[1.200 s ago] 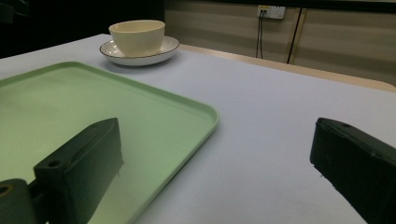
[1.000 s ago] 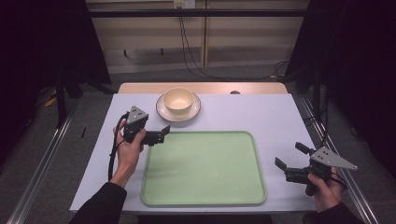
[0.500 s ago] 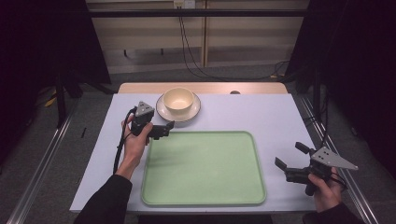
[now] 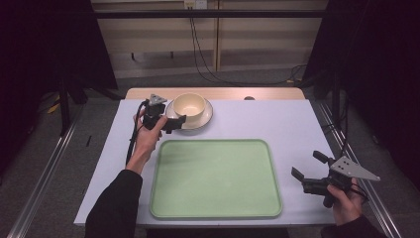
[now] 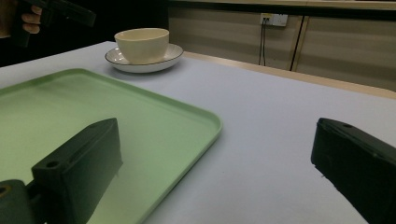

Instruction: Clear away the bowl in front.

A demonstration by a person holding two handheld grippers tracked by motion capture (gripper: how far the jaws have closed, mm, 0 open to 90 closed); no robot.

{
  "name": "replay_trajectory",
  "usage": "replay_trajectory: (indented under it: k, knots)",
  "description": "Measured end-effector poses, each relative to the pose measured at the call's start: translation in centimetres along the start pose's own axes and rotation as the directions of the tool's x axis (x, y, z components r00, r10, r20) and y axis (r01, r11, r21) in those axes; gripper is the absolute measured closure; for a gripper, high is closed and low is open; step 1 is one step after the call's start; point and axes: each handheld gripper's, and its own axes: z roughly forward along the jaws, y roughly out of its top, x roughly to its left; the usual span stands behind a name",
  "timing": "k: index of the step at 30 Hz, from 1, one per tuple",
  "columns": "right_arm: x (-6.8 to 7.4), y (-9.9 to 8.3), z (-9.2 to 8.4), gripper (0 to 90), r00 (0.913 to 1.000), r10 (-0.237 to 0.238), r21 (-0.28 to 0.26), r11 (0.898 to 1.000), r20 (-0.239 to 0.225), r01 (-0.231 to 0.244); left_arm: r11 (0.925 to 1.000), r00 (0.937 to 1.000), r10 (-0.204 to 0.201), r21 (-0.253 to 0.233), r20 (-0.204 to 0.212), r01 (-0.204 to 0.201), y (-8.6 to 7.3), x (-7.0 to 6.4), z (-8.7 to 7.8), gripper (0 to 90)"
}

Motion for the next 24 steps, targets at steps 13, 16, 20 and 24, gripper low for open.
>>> replay_trajectory:
  k: [13,16,20,24]
  knots:
    - [0.0,0.0,-0.1,1.5,1.0,-0.004,-0.001,1.0,-0.004,0.004,0.9983,0.9948,-0.002,0.058,-0.102,0.008,1.5,1.3,3.2,8.1]
    - [0.0,0.0,0.0,1.6,0.9999,-0.006,0.0,1.0,-0.01,0.006,0.9973,0.9941,-0.048,0.051,-0.097,0.053,1.8,1.8,4.2,10.9]
    - [0.0,0.0,0.0,1.5,0.9999,-0.006,0.001,1.0,-0.012,0.006,0.9949,0.9914,-0.058,0.076,-0.117,0.067,2.0,2.5,5.0,15.1]
    - [0.0,-0.1,0.0,1.5,0.9999,-0.004,0.002,1.0,-0.016,0.004,0.9919,0.9892,-0.082,0.087,-0.122,0.093,1.8,2.7,5.7,17.1]
